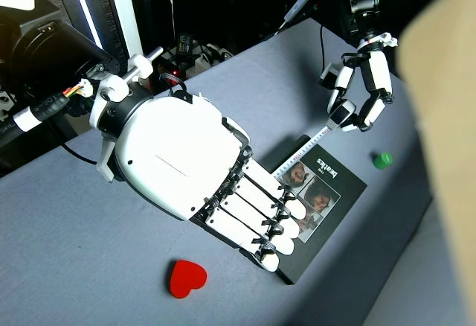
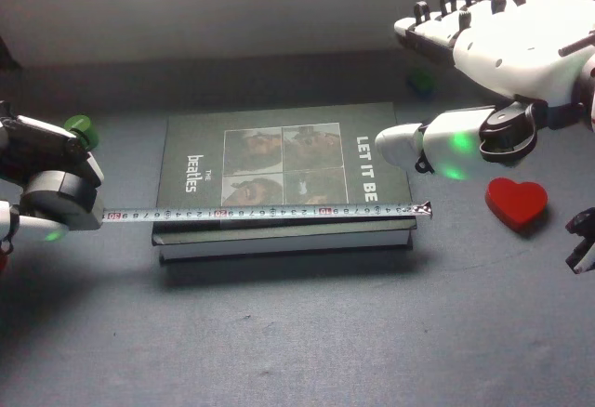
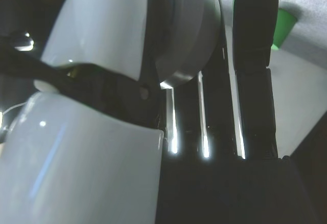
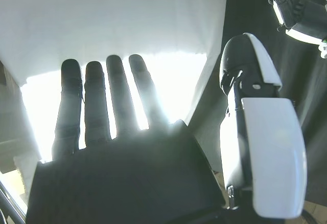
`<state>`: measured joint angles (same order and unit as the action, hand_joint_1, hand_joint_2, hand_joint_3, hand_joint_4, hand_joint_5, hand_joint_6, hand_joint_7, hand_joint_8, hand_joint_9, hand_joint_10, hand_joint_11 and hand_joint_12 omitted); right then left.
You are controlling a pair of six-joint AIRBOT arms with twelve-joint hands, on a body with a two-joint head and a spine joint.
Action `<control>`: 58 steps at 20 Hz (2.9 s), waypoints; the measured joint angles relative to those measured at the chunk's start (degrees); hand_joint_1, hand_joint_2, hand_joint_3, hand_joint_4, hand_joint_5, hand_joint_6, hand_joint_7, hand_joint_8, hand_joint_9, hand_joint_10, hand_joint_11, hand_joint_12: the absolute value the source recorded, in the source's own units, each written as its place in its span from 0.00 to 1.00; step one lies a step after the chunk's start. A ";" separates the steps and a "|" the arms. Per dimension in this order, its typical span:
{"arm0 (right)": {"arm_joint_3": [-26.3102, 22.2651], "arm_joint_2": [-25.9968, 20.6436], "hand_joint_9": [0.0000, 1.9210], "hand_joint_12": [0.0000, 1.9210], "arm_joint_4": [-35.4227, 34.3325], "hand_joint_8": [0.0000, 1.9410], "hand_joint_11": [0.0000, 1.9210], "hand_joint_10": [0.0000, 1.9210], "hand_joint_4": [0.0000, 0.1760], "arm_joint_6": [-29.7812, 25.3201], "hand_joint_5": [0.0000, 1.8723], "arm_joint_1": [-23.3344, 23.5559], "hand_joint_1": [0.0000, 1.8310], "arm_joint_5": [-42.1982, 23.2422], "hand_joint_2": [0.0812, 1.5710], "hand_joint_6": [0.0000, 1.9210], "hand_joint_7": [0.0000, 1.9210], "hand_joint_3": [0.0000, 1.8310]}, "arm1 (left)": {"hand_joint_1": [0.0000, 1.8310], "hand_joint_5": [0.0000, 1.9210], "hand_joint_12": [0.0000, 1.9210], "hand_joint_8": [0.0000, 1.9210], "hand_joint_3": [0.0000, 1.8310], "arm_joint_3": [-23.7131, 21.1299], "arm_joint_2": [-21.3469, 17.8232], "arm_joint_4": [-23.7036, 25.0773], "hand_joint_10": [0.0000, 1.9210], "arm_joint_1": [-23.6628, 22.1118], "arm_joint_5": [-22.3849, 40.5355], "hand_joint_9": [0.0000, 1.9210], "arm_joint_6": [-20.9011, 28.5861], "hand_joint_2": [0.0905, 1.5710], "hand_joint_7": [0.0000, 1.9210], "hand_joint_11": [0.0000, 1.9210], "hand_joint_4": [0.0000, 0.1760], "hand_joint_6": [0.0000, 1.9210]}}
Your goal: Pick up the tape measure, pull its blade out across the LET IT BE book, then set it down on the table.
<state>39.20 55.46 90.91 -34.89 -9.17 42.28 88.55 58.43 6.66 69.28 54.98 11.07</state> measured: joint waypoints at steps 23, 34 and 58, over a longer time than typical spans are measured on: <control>-0.37 0.00 0.03 0.21 0.22 0.00 0.00 0.00 0.00 -0.24 0.04 -0.42 0.08 -0.22 0.71 0.00 0.05 0.00 | 0.75 0.46 0.60 0.61 0.00 -25.46 -12.50 -4.44 0.68 3.96 -2.25 0.49 -6.19 0.71 0.46 0.53 0.00 0.43; -0.68 0.13 0.04 0.26 0.39 0.00 0.00 0.00 0.00 -0.22 0.05 -0.44 0.08 -0.28 0.71 0.00 0.05 0.00 | 0.75 0.44 0.59 0.58 0.00 -23.50 -8.52 -6.60 0.65 8.90 0.04 0.52 -6.80 0.70 0.49 0.50 0.00 0.46; -0.68 0.20 0.06 0.27 0.46 0.00 0.00 0.00 0.00 -0.22 0.05 -0.44 0.08 -0.42 0.71 0.00 0.06 0.00 | 0.29 0.27 0.43 0.01 0.00 -23.98 -13.44 -7.80 0.01 3.63 -3.63 0.24 -9.86 0.70 0.26 0.07 0.00 0.01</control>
<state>38.52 55.66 91.37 -35.11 -9.61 41.87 64.58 44.99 -1.15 72.90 51.35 1.21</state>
